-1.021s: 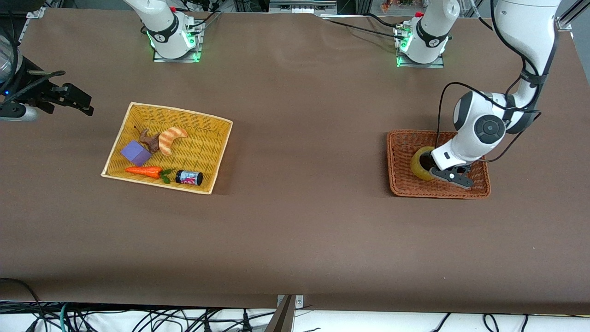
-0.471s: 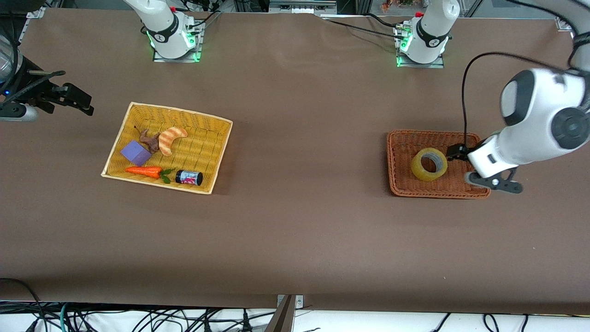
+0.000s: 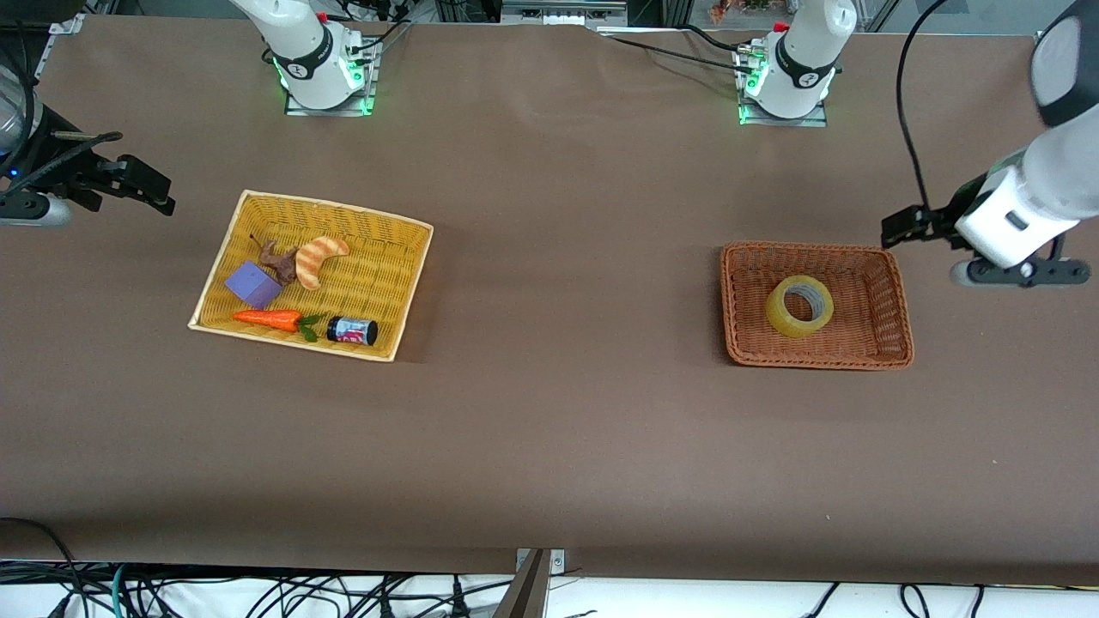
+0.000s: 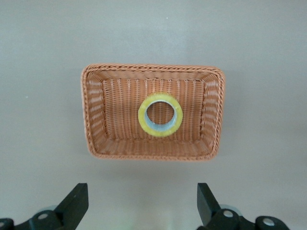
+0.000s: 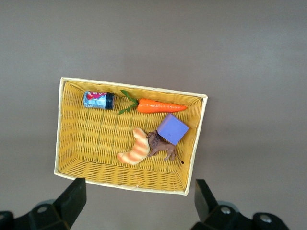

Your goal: Transfer tape with both arms

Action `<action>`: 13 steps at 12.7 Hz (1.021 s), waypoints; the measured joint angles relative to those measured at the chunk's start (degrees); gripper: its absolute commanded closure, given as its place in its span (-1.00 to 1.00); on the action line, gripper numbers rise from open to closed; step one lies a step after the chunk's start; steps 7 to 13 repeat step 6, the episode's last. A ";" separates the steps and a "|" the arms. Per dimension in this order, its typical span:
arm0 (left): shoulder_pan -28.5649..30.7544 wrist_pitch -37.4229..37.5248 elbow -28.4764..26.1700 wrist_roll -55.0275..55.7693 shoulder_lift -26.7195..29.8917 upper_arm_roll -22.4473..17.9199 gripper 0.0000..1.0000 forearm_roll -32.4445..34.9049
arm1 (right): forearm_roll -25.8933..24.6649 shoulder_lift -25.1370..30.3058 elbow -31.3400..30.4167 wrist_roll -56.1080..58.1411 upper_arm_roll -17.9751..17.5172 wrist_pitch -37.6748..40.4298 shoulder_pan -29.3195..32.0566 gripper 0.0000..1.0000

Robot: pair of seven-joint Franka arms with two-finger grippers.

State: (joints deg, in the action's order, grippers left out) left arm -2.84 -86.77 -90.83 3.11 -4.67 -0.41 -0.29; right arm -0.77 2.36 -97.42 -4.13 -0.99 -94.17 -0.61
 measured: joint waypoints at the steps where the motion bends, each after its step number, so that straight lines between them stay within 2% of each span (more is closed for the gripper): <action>1: 0.00 1.59 1.72 0.04 0.60 -0.03 -1.00 0.00 | 0.00 0.00 0.00 0.00 0.00 0.00 0.00 -1.00; 13: 0.61 3.56 2.74 0.06 0.08 -0.25 -1.00 -1.51 | 0.00 0.00 0.00 0.00 0.00 0.00 0.00 -1.00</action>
